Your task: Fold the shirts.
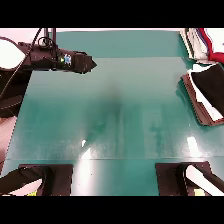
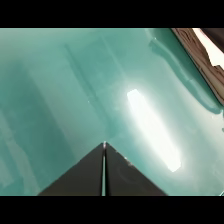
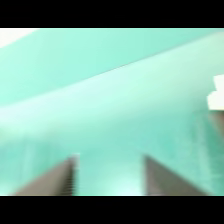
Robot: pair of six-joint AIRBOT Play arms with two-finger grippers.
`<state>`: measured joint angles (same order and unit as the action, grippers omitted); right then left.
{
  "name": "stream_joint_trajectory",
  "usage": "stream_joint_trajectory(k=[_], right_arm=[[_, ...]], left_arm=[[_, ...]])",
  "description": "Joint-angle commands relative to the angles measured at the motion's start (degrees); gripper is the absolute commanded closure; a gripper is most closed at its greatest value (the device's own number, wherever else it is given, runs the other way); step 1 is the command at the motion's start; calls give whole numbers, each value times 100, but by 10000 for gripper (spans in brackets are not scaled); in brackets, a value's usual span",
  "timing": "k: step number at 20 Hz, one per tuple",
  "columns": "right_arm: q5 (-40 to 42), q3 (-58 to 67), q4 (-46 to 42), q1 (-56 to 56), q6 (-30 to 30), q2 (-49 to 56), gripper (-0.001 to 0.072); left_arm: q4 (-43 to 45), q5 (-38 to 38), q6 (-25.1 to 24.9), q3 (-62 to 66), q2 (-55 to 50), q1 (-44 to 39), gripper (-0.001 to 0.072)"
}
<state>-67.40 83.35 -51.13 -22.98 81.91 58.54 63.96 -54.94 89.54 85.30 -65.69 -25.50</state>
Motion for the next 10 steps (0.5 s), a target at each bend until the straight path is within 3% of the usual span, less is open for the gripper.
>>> stream_joint_trajectory(k=[1,2,10], right_arm=[[168,13,-474,1445,-273,2,639],[212,13,-647,1729,-313,2,688],[297,13,-1045,2424,-313,2,687]], left_arm=[[0,227,2,0,2,0,681],[2,271,2,0,4,0,681],[2,352,2,0,7,0,681]])
